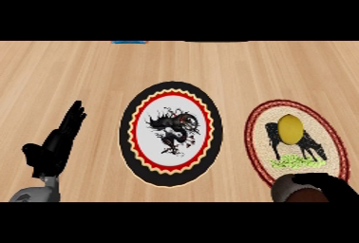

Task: Pick the cupcake from the placemat and place it in the plate

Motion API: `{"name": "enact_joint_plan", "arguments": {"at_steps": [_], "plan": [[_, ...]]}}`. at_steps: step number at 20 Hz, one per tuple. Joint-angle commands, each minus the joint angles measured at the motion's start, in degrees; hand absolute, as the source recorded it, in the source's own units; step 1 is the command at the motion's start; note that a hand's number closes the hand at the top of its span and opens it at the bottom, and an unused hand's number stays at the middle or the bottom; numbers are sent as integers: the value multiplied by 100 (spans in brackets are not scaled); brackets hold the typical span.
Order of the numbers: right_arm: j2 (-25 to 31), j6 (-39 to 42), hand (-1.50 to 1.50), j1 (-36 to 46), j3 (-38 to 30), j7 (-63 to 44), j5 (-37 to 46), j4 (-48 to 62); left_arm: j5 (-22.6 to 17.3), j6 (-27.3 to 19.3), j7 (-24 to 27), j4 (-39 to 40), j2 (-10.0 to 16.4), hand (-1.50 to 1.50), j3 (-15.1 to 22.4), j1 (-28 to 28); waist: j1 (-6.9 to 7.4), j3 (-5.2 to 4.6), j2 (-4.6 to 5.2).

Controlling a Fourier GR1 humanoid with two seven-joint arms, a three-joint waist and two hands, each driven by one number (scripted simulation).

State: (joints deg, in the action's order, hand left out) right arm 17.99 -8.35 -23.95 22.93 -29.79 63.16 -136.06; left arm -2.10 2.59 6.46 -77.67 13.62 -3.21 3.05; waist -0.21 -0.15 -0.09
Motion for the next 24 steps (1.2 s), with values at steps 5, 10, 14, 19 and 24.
{"name": "enact_joint_plan", "arguments": {"at_steps": [5,10,14,19,24], "plan": [[-763,1690,150,2374,764,-1551,811,-258,120,-89,-142,16,-125,0,86,224,119,-2,18],[-1758,2155,150,4046,934,-2141,645,1198,12,172,-48,80,42,0,-60,194,129,5,23],[-1783,1291,150,4588,1460,-2681,515,2277,125,6,-89,38,-151,0,9,73,103,11,17],[-1794,281,150,5366,1495,-2787,-71,3806,301,-66,313,324,-345,0,107,116,108,12,25],[-1797,-439,150,6223,1609,-2988,-470,4901,158,195,155,387,-16,0,-193,242,102,12,20]]}}
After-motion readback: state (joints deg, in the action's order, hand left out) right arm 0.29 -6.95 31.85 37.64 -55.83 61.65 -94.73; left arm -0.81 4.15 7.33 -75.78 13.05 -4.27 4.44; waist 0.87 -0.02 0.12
